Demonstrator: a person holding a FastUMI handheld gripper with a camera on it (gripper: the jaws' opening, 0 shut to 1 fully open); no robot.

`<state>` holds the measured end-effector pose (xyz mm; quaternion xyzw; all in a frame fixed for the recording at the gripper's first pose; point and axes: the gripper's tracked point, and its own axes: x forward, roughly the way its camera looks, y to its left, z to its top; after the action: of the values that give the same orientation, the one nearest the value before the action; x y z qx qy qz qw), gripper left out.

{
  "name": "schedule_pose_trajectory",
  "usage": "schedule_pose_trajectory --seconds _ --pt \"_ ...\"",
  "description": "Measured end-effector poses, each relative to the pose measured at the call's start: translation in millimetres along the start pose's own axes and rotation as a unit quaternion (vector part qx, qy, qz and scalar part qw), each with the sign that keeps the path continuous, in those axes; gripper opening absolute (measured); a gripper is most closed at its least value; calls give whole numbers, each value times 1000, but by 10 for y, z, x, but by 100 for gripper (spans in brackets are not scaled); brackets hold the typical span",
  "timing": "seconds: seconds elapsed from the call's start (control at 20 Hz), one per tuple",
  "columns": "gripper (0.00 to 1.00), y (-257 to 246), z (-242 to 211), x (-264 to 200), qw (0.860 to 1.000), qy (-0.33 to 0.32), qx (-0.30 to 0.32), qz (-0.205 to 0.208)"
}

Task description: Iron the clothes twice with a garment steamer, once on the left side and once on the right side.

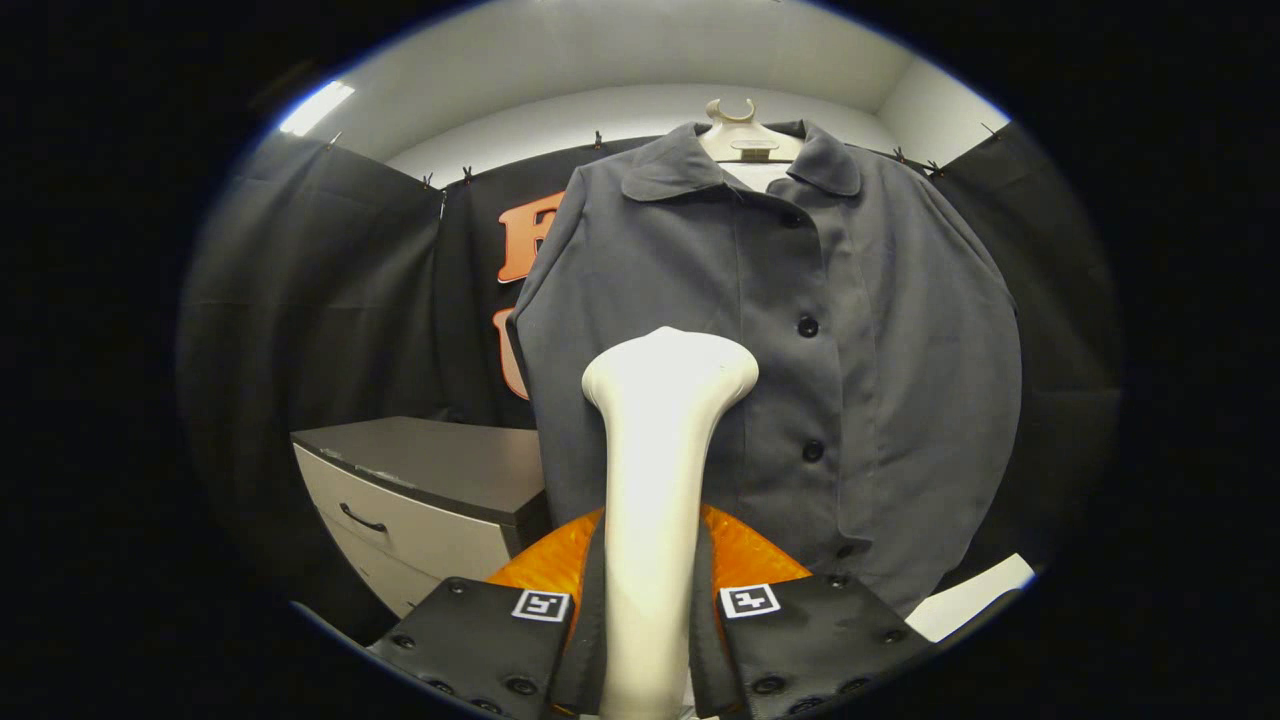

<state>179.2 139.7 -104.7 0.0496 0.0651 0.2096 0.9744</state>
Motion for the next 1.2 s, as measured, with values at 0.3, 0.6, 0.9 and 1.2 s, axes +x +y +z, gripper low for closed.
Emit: schedule_pose_trajectory --seconds 0.3,0.6,0.9,1.2 --pt "41 3 -407 -127 1000 29 5 -3" --pt "41 0 -769 -242 998 58 13 -5" --pt "41 -21 -1151 -388 996 90 18 -6" --pt "41 -15 -1509 -494 992 121 22 -9"
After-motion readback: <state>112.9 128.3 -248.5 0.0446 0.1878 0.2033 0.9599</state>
